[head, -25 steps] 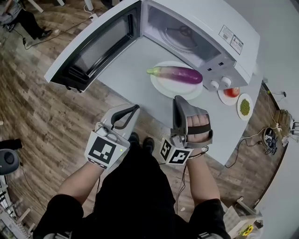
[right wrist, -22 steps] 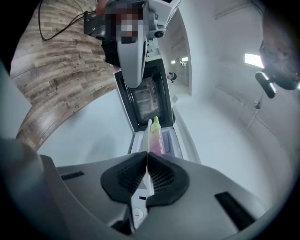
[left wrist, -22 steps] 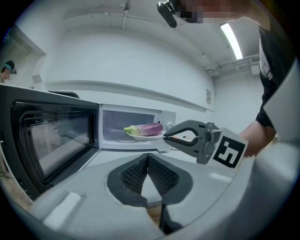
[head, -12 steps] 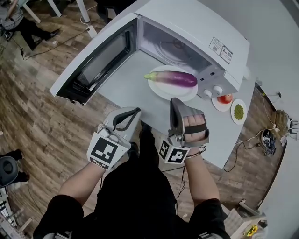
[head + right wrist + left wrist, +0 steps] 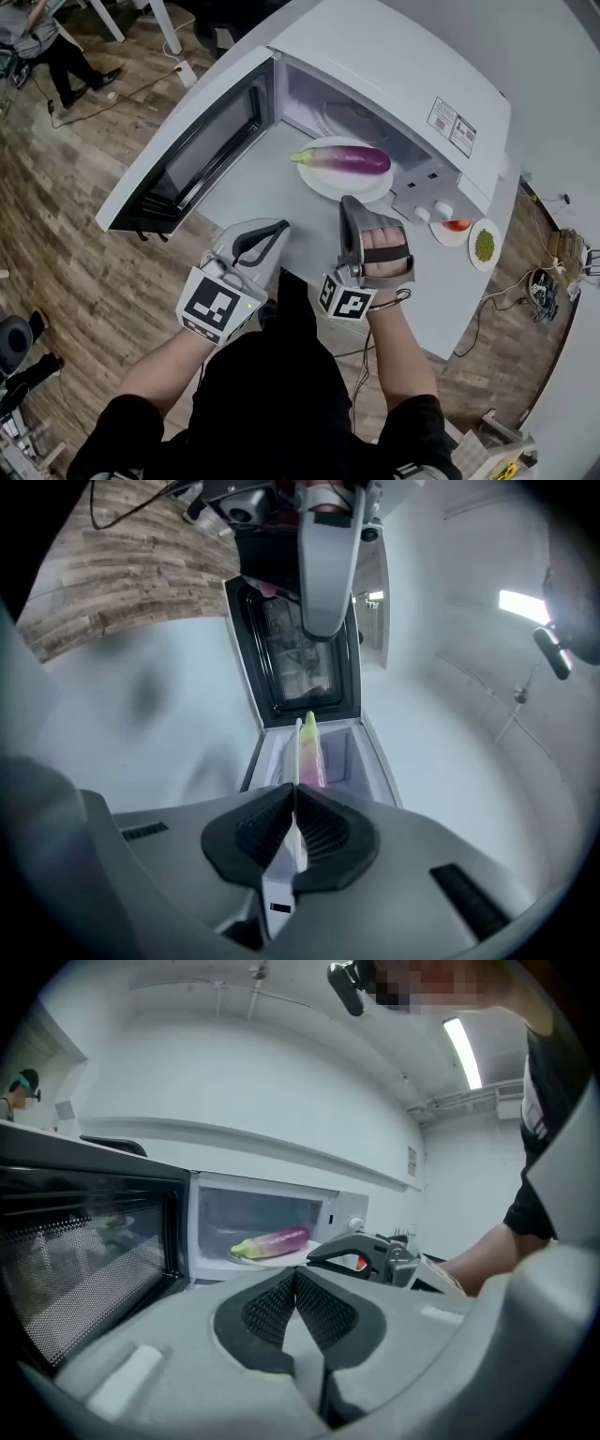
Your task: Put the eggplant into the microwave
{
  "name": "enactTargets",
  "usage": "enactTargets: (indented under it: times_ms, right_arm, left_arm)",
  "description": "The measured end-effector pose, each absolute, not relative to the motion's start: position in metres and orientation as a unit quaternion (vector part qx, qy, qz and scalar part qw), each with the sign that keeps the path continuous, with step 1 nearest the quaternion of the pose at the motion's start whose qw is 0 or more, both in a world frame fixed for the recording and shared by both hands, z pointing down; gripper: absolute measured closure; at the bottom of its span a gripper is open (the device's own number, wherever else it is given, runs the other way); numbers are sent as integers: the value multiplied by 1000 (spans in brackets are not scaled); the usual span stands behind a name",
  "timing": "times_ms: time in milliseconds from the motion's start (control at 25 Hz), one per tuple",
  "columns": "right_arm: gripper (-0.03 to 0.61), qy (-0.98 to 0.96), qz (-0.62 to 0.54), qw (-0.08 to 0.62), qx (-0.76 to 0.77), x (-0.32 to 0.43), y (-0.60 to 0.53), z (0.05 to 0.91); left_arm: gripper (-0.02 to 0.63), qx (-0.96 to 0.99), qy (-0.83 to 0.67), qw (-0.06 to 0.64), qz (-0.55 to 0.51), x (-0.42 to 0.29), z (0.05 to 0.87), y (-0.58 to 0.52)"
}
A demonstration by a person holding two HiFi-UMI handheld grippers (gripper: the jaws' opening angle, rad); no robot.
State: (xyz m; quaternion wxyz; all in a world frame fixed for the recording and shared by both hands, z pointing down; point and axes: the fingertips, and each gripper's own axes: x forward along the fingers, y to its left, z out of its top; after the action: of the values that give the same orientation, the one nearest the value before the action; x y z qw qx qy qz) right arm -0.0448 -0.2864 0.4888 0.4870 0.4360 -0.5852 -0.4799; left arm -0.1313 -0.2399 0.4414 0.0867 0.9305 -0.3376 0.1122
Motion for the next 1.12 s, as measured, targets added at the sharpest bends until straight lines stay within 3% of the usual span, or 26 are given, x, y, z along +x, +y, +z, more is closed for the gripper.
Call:
enactTargets:
  times_ms: [680, 1120]
  right_arm:
    - [554, -581, -455, 512, 439, -26, -358, 535]
    - [552, -619, -379, 518, 453, -21, -389, 542]
  left_arm:
    - [604, 931, -329, 85, 135, -112, 459, -303]
    - [604, 929, -326, 97, 146, -103, 465, -320]
